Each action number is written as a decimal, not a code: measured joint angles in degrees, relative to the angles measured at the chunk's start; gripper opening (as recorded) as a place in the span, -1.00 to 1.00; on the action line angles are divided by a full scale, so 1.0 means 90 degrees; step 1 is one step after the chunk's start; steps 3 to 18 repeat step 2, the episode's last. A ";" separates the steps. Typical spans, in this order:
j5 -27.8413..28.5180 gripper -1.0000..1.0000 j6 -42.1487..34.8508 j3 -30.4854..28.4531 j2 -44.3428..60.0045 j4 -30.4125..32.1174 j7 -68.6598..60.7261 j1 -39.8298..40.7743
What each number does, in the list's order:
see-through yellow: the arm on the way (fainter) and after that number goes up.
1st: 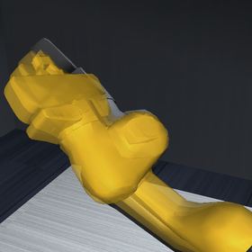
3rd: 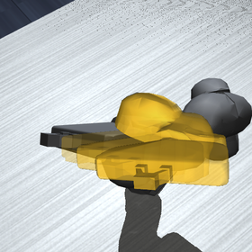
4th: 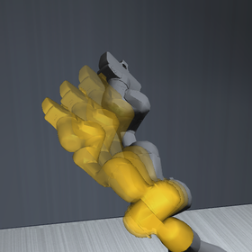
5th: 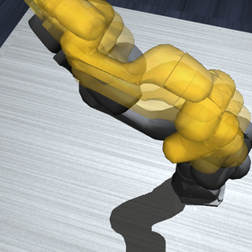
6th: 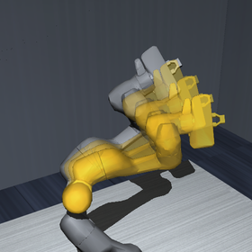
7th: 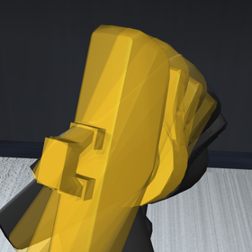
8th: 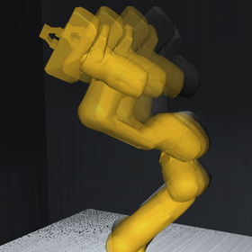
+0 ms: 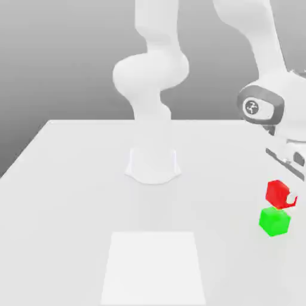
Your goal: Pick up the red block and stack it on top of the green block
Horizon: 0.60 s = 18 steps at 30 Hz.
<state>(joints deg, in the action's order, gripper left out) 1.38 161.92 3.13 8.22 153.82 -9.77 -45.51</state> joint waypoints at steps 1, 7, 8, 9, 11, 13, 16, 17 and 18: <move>0.0000 1.00 0.0000 0.0000 0.0000 0.0000 0.0000 0.0000; 0.0000 1.00 0.0000 0.0000 0.0000 0.0000 0.0000 0.0000; 0.0000 1.00 0.0000 0.0000 0.0000 0.0000 0.0000 0.0000; 0.0000 1.00 0.0000 0.0000 0.0000 0.0000 0.0000 0.0000; 0.0000 1.00 0.0000 0.0000 0.0000 0.0000 0.0000 0.0000; 0.0000 1.00 0.0000 0.0000 0.0000 0.0000 0.0000 0.0000; 0.0000 1.00 0.0000 0.0000 0.0000 0.0000 0.0000 0.0000; 0.0000 1.00 0.0000 0.0000 0.0000 0.0000 0.0000 0.0000; 0.0000 1.00 0.0000 0.0000 0.0000 0.0000 0.0000 0.0000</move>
